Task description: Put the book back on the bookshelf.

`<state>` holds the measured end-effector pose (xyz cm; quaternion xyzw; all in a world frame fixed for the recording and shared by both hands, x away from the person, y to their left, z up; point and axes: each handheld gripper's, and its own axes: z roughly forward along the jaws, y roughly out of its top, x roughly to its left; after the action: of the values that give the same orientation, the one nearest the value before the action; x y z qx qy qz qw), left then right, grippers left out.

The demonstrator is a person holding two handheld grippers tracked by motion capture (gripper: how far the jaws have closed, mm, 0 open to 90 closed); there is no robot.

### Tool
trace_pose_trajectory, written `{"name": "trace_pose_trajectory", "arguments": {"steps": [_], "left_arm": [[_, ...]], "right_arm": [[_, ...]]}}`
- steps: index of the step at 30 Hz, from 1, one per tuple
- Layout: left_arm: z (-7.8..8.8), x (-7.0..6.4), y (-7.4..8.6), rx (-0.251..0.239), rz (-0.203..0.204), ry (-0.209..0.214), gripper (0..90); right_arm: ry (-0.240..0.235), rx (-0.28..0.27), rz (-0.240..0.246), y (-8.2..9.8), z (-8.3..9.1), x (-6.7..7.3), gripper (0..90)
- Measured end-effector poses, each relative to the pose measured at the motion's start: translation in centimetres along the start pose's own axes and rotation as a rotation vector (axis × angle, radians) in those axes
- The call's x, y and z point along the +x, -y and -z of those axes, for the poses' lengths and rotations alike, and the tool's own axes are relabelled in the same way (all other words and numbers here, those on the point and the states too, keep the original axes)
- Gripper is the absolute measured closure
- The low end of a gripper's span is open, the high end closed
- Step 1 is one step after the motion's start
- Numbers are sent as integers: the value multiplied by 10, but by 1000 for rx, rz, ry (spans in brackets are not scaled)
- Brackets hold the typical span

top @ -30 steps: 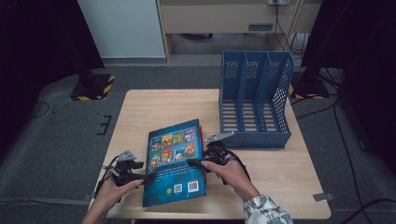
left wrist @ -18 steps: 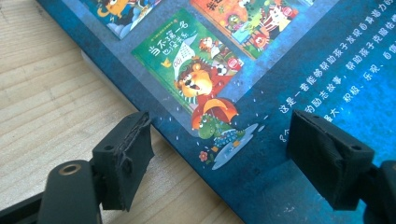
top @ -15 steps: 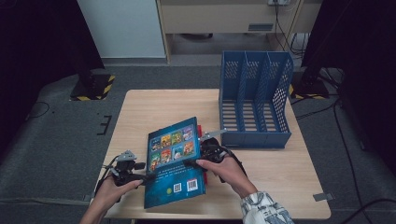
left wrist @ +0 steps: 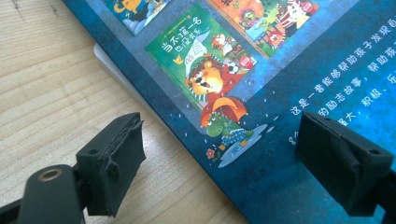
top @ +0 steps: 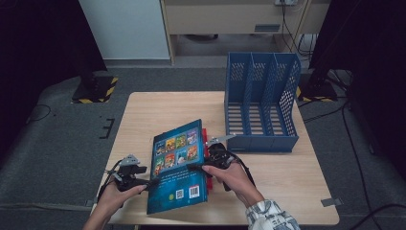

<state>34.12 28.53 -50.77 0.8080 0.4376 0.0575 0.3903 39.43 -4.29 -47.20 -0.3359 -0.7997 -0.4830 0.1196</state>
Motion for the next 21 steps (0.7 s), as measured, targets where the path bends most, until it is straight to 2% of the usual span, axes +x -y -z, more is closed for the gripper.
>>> {"name": "trace_pose_trajectory", "arguments": {"steps": [2, 7, 14, 21], "left_arm": [[0, 1, 0, 0, -4, 1, 140], [0, 1, 0, 1, -5, -1, 135], [0, 0, -1, -11, 3, 4, 135], [0, -4, -3, -16, -15, 11, 143]], "right_arm": [[-17, -8, -12, 0, 1, 1, 594], [-12, -6, -18, -1, 1, 3, 603], [-25, -7, -55, -2, 0, 1, 627], [-22, 6, -69, -5, 0, 2, 633]]}}
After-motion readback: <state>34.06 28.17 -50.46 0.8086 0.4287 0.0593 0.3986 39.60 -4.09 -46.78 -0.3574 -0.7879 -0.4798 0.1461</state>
